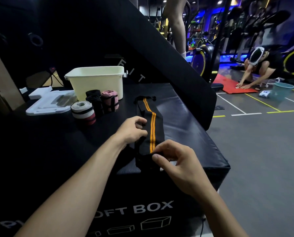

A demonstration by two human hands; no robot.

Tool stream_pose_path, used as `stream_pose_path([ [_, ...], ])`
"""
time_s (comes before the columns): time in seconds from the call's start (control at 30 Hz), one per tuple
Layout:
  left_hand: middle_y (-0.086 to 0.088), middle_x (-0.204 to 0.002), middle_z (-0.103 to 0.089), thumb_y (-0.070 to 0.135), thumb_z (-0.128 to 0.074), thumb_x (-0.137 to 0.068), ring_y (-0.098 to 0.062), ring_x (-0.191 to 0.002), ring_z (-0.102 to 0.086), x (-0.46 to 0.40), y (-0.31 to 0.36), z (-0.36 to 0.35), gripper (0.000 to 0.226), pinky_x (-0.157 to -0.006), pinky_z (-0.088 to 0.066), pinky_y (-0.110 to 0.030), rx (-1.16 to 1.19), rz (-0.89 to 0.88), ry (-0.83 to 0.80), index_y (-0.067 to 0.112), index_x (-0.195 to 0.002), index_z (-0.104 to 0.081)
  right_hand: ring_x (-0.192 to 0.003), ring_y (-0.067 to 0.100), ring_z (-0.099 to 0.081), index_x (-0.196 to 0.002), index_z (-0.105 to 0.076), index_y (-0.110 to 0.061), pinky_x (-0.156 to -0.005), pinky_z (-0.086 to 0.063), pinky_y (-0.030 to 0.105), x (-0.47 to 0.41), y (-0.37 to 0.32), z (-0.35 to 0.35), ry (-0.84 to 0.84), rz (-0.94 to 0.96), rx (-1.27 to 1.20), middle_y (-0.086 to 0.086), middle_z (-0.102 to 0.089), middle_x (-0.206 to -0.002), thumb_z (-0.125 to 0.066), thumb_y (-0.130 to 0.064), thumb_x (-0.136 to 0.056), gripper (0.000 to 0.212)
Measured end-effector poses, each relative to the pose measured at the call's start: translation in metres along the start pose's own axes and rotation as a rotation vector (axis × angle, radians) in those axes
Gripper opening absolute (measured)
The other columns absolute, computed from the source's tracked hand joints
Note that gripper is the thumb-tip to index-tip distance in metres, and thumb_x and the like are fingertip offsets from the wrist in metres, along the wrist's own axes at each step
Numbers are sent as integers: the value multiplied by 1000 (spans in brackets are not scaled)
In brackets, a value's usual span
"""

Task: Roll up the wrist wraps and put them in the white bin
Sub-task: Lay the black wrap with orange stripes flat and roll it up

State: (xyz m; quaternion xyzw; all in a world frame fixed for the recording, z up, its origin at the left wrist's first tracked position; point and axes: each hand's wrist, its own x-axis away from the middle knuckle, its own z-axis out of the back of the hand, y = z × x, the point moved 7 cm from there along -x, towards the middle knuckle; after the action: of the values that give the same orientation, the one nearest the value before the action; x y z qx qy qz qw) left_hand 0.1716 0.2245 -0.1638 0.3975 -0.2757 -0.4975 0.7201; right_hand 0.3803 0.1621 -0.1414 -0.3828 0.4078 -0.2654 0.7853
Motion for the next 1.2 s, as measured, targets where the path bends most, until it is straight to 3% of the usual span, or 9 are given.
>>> stream_pose_path([
  [0.13,0,-88,-73,14,-77,-70,-14,-82,-65,3,0,2,25,-74,-51,-25,15,-27,26,33,-86,-77,-80,19,-72,-91,-72,-22,-75,-58,44,4,-2,1,-18,14,-8,-6,-73,-85,-75,-14,-90,8],
  [0.27,11,-79,-76,16,-78,-76,-6,-80,-69,5,-2,18,18,-74,-51,-22,-101,-55,123,33,-83,-81,-83,10,-74,-91,-77,-19,-77,-56,23,10,-4,1,-79,9,-18,-9,-77,-86,-79,-14,-88,6],
  [0.5,11,-99,-65,31,-72,-92,-10,-98,-61,22,-10,11,23,-87,-41,-20,-340,-254,129,30,-114,-78,-97,2,-74,-89,-80,-18,-89,-60,29,27,-3,-3,-142,4,1,-13,-79,-93,-84,-12,-83,10],
  [0.7,6,-109,-61,60,-61,-93,-14,-105,-62,30,0,5,39,-94,-47,-29,-413,-274,109,30,-111,-78,-104,-4,-70,-92,-77,-18,-89,-57,21,44,-6,-7,-107,116,131,-16,-78,-98,-82,-13,-85,10],
  [0.8,2,-135,-50,75,-57,-87,-18,-122,-54,35,5,-2,64,-104,-46,-37,-496,-237,-3,24,-122,-72,-107,-4,-69,-93,-76,-20,-90,-56,21,49,-3,-8,-92,104,118,-15,-78,-101,-82,-12,-85,12],
  [0.87,-3,-157,-34,77,-57,-86,-26,-139,-41,38,8,-6,70,-109,-43,-45,-641,-213,-29,23,-131,-65,-108,-3,-69,-92,-76,-18,-90,-57,22,50,-2,-9,-98,89,94,-14,-78,-101,-82,-11,-85,11],
  [0.97,-2,-168,-18,73,-59,-87,-28,-151,-23,38,9,-10,72,-115,-36,-52,-725,-219,-19,29,-144,-53,-109,-2,-69,-92,-78,-16,-91,-57,23,50,-1,-9,-114,80,78,-13,-78,-102,-83,-11,-84,11],
  [1.1,10,-146,-47,62,-65,-90,-21,-135,-41,41,15,-16,40,-108,-43,-49,-621,-412,49,42,-124,-65,-110,0,-69,-93,-78,-16,-92,-57,24,51,1,-10,-120,86,62,-12,-78,-103,-83,-10,-85,11],
  [1.2,18,-125,-58,62,-58,-91,-17,-126,-51,32,0,-13,31,-108,-44,-49,-371,-335,10,42,-105,-77,-109,0,-69,-93,-78,-17,-92,-57,23,51,3,-10,-119,81,55,-13,-78,-103,-82,-11,-85,11],
])
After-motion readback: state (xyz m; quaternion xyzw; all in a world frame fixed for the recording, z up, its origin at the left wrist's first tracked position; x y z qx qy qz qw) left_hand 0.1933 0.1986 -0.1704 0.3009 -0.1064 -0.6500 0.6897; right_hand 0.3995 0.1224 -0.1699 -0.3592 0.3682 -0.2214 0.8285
